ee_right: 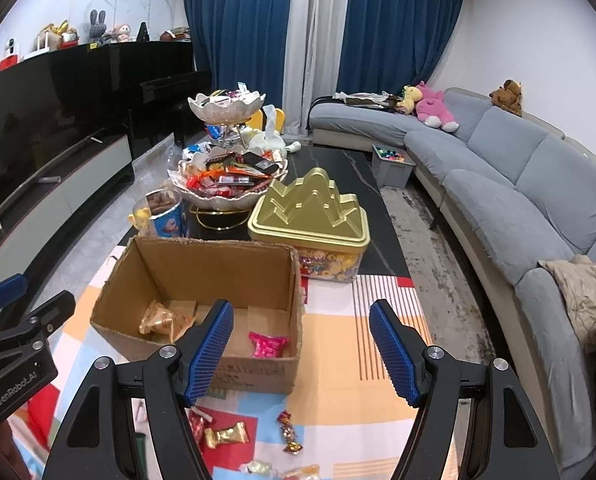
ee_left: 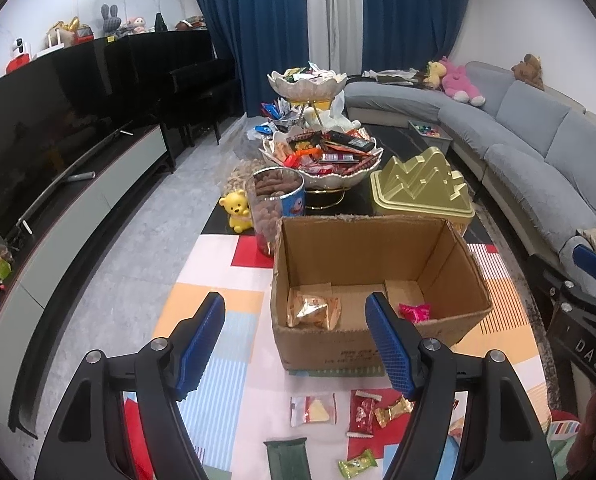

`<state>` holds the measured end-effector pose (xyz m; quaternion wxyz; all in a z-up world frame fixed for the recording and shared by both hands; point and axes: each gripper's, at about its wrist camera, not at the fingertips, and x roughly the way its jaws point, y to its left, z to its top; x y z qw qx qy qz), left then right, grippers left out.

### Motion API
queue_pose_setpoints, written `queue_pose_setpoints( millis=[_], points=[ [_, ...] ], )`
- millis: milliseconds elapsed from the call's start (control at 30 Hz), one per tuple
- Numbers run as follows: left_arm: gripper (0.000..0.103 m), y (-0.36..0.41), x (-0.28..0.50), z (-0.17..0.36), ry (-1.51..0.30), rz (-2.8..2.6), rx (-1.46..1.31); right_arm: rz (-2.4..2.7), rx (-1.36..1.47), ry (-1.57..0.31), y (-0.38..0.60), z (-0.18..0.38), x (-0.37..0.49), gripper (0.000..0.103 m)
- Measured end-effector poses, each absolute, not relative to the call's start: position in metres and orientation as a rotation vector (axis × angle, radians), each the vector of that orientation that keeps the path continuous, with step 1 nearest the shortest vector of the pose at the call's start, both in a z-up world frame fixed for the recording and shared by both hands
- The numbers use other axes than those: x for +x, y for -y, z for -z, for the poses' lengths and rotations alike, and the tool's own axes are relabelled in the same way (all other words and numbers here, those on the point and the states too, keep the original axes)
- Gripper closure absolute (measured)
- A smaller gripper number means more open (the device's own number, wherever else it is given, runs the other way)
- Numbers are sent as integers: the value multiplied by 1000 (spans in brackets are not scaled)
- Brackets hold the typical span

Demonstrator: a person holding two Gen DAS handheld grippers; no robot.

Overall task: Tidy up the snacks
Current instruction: 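Withdraw both open tools from the box back over the snacks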

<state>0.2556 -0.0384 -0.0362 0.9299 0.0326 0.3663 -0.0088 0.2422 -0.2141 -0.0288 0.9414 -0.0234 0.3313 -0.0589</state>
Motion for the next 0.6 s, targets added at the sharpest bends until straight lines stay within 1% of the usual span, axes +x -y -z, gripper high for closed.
queue_pose_setpoints(
  millis=[167,233,333,367,433,600],
  points=[
    [26,39,245,43,-758,14,67,141,-47,-690,218,35,234,31],
    [26,40,243,46,-763,13,72,154,-51,-692,219,37,230,24],
    [25,39,235,51,-759,-3,72,166,-50,-699,221,43,224,23],
    [22,38,233,52,-757,-8,71,166,-50,-704,221,44,223,23],
    [18,37,230,56,-759,-14,71,166,-52,-713,221,49,219,23],
    [14,34,222,66,-777,-24,67,162,-56,-735,222,60,212,23]
  ],
)
